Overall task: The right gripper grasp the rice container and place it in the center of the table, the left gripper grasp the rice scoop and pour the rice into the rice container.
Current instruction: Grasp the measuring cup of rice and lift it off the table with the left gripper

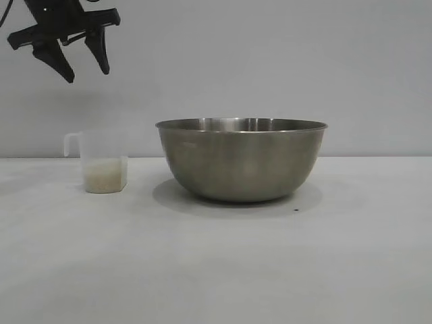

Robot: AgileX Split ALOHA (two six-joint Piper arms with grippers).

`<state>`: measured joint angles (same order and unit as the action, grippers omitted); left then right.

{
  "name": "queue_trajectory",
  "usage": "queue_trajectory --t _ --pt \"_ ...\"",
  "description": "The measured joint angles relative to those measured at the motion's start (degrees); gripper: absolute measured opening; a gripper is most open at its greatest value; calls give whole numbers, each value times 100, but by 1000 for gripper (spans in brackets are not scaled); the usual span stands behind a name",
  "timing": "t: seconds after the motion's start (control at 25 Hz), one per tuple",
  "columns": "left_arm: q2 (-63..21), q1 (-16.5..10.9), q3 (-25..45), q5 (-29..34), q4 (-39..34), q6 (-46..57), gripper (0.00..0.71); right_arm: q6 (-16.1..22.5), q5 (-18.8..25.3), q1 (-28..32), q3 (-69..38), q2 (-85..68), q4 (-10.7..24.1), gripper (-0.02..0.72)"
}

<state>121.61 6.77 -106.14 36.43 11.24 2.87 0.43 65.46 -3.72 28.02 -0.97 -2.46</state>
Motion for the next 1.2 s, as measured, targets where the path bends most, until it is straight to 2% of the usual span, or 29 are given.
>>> queue_trajectory --t 0.84,0.92,1.2 --pt "118 0 0 -156 -22 -19 418 0 0 0 0 0 0 538" --pt "190 0 0 -142 -36 -352 418 0 0 0 0 0 0 538" --pt "218 0 0 486 -46 -1137 418 0 0 0 0 0 0 538"
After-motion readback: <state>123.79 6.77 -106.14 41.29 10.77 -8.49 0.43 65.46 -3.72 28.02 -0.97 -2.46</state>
